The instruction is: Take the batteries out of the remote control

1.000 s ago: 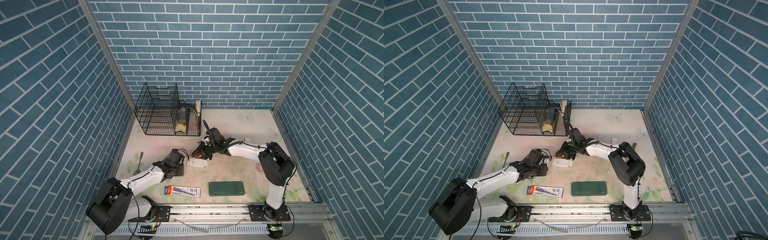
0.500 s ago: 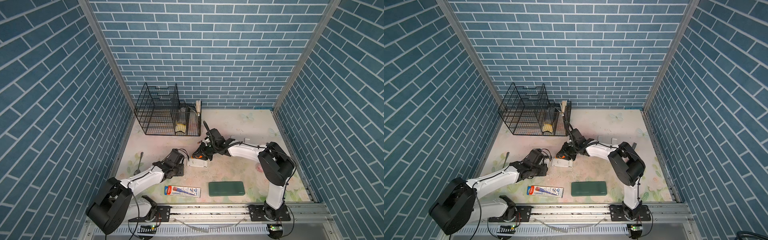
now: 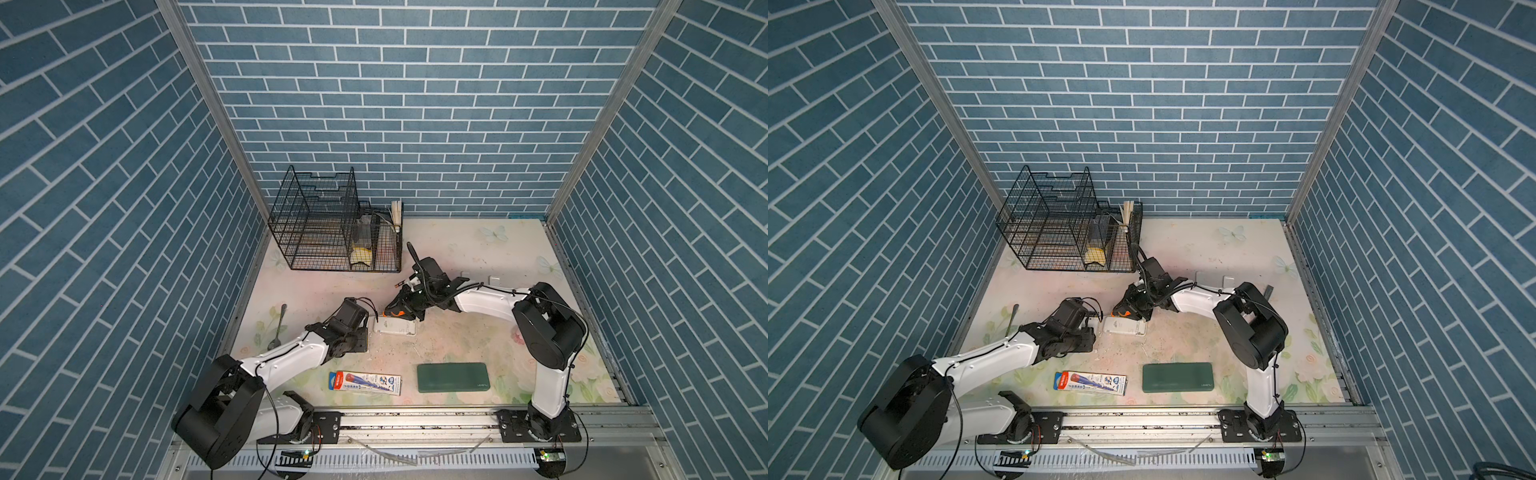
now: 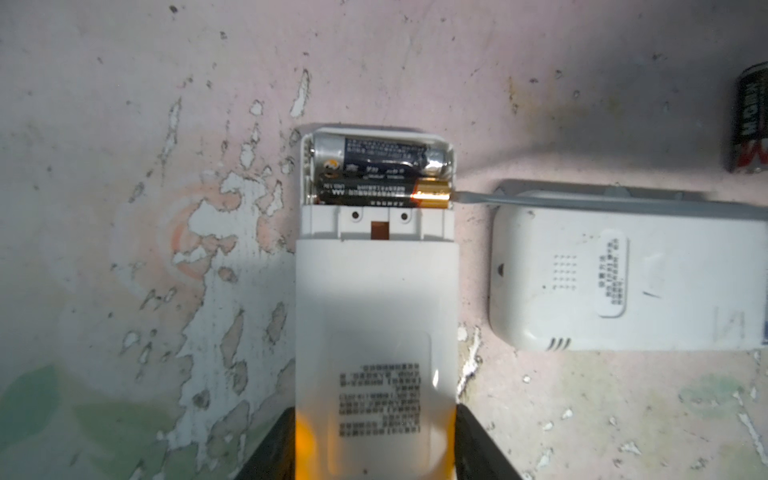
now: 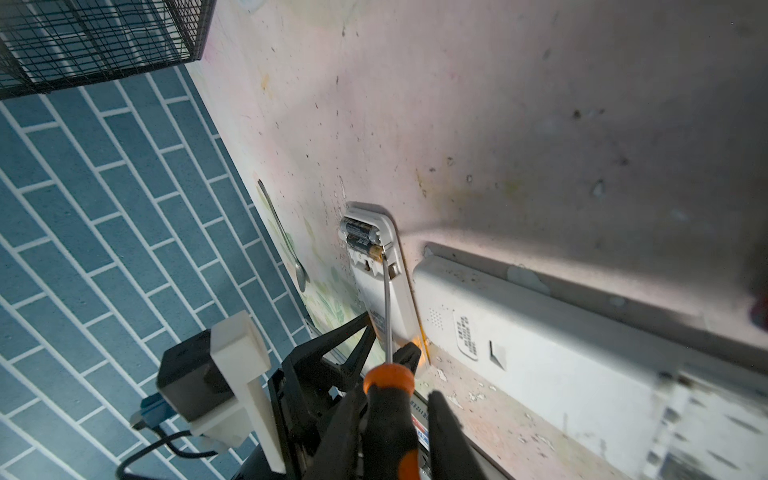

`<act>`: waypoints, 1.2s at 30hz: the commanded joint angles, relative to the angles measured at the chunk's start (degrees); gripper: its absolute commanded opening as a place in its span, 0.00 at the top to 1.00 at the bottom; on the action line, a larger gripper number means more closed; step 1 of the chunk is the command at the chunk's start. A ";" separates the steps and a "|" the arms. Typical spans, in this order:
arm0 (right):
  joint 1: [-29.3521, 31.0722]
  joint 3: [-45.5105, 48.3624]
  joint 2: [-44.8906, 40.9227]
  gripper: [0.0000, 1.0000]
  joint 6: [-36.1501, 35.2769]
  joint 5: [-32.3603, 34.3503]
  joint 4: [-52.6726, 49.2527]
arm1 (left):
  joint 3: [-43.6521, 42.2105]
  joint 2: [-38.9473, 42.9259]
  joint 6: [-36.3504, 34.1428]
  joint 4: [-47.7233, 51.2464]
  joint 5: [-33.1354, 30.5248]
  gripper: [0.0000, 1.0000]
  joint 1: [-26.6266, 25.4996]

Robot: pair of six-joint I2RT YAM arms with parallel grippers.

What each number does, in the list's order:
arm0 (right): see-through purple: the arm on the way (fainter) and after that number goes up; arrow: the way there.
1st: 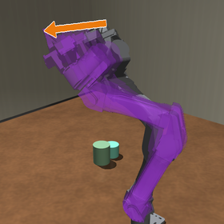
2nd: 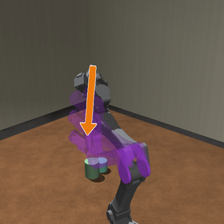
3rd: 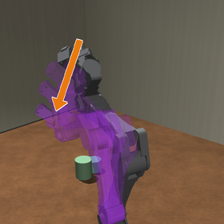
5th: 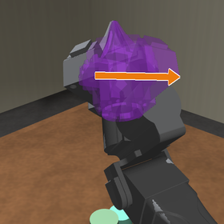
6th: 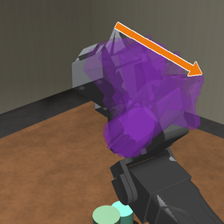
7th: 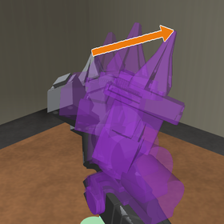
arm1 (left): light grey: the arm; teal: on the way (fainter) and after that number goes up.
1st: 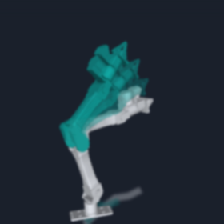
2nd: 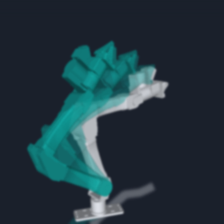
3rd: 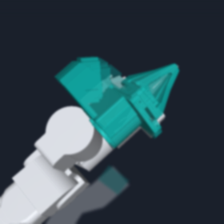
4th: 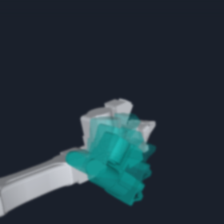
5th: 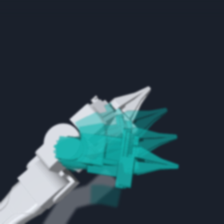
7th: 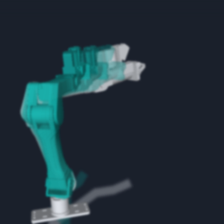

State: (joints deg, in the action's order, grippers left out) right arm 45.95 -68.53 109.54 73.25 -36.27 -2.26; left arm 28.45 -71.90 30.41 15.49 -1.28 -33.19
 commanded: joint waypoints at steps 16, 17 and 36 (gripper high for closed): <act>0.98 -7.08 1.38 1.00 -0.32 -2.43 -1.27 | -1.82 -0.56 -0.36 1.48 4.09 0.65 -0.56; 0.98 -7.59 1.29 1.00 -0.54 -2.52 -1.67 | -1.82 -0.54 -0.36 1.50 4.08 0.65 -0.56; 0.80 -2.57 -1.79 1.00 -2.79 3.30 -7.71 | -1.81 -0.50 -0.27 1.57 3.64 0.66 -0.75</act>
State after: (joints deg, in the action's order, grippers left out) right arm 46.61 -72.55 109.51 71.94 -34.76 -8.23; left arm 28.29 -71.72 30.17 15.29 -1.21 -33.30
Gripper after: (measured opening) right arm 0.269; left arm 0.559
